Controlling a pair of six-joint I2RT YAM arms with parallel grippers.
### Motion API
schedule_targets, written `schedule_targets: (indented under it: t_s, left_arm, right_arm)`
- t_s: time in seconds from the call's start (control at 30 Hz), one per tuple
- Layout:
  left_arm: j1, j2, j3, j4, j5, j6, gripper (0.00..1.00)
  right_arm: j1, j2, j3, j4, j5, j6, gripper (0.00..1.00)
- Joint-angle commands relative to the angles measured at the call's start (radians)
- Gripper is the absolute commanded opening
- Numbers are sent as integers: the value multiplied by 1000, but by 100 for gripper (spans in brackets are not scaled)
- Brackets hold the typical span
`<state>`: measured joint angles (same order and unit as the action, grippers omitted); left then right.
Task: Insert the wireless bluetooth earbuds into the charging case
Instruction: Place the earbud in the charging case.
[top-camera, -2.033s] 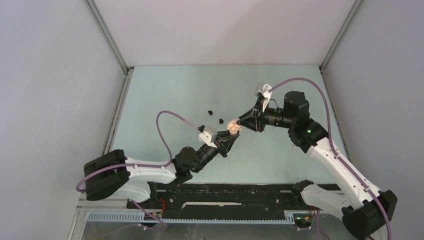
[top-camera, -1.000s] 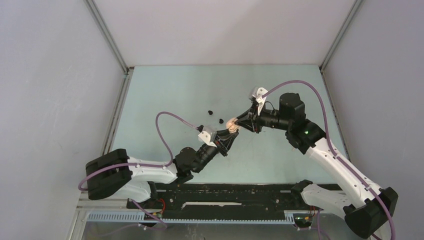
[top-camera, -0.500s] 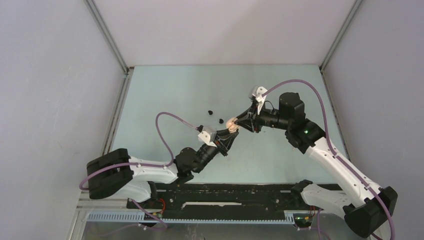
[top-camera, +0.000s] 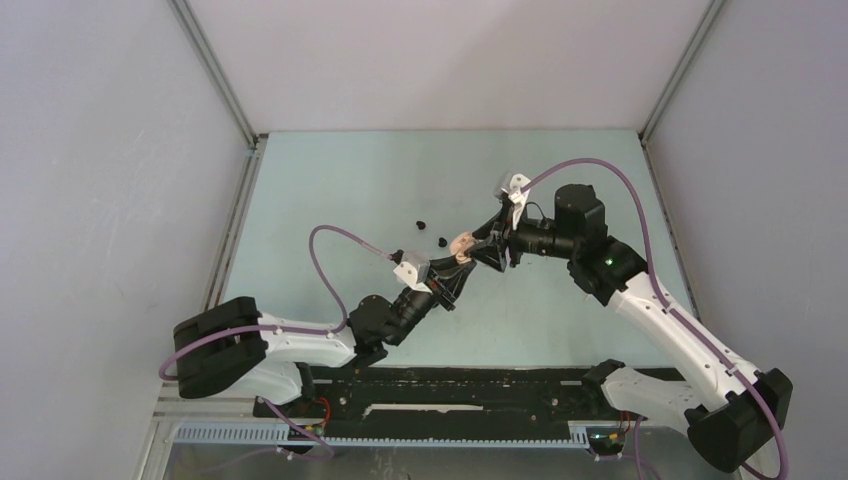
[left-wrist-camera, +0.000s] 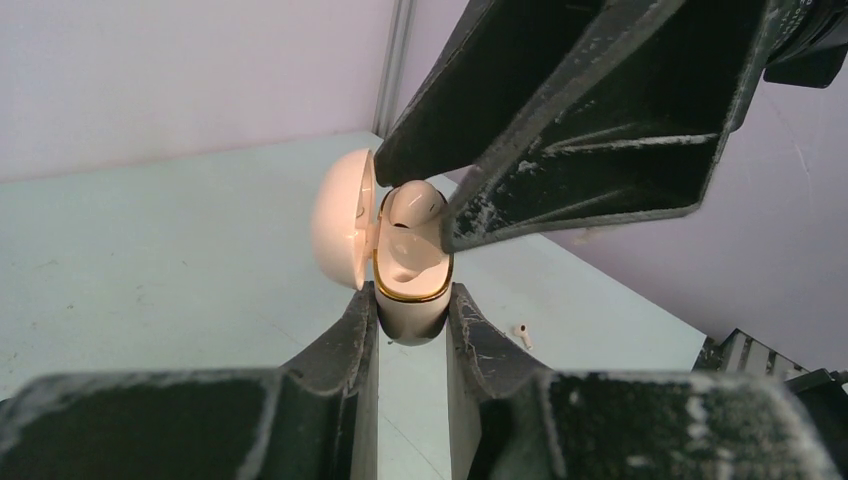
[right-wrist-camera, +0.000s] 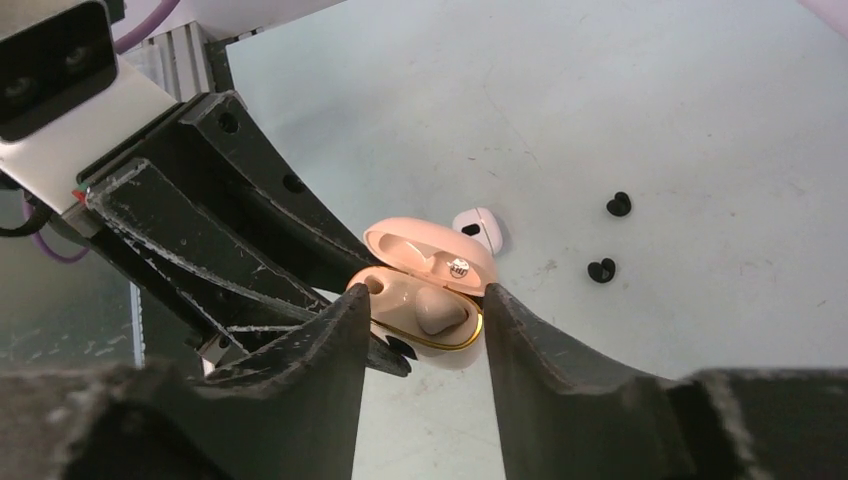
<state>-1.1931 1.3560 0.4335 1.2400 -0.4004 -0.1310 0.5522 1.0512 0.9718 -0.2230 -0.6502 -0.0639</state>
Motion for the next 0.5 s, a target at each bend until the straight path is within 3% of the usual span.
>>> schedule_targets:
  t_s: [0.0, 0.13, 0.3, 0.47]
  left_arm:
    - [-3, -1, -6, 84, -9, -2, 0]
    - [-3, -4, -11, 80, -3, -3, 0]
    - [-3, -16, -34, 67, 22, -1, 0]
    - [-3, -43, -71, 47, 57, 4, 0]
  right_arm:
    - [-18, 2, 31, 19, -97, 36, 56]
    - [-62, -6, 83, -1, -249, 85, 70]
    - [-180, -44, 111, 29, -351, 177, 73]
    - [-274, -85, 111, -73, -386, 124, 73]
